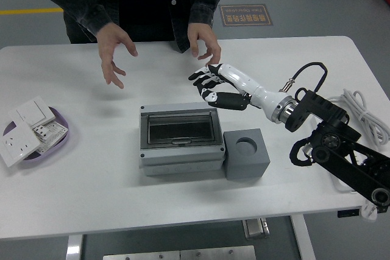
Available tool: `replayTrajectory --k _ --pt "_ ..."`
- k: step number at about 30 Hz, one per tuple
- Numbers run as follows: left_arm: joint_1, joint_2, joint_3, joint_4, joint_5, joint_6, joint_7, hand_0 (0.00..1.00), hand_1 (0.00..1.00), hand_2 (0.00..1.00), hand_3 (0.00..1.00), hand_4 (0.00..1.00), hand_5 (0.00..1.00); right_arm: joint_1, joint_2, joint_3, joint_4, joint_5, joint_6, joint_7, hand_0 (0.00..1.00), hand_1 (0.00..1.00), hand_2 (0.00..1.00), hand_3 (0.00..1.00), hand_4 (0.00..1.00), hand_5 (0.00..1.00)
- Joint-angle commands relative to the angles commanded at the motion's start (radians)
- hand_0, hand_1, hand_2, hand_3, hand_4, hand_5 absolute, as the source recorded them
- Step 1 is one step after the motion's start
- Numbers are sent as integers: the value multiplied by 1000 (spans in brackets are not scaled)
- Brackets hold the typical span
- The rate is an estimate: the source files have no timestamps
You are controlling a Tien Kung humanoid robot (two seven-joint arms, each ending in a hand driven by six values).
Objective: Pick up the cylinder from the cube,place it in the box,flap close box
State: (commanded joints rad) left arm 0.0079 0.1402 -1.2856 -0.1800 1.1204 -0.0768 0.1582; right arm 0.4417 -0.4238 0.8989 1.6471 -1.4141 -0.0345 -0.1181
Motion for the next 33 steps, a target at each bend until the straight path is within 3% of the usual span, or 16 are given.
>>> replayTrajectory --k 6,12,18,24,33 --pt "8 3 -8 0 -8 3 6 635 660 580 650 718 315 -164 87 226 -3 22 -50 97 660 618 677 709 510 375" --pt "18 11 -24 0 -12 9 18 635 660 580 648 719 317 -309 174 443 -75 89 -82 181 645 601 659 700 525 372" --pt "20 14 -27 0 -12 10 22 635 659 579 649 719 316 -356 212 596 -144 183 -61 255 633 594 641 690 556 382" --pt "23 15 -20 0 -16 9 24 635 659 579 649 718 315 -362 243 657 -168 254 -10 298 631 593 639 686 567 380" --pt "28 22 -27 0 -1 9 31 635 659 580 649 718 315 -383 251 655 -172 311 -8 337 638 607 641 686 611 372"
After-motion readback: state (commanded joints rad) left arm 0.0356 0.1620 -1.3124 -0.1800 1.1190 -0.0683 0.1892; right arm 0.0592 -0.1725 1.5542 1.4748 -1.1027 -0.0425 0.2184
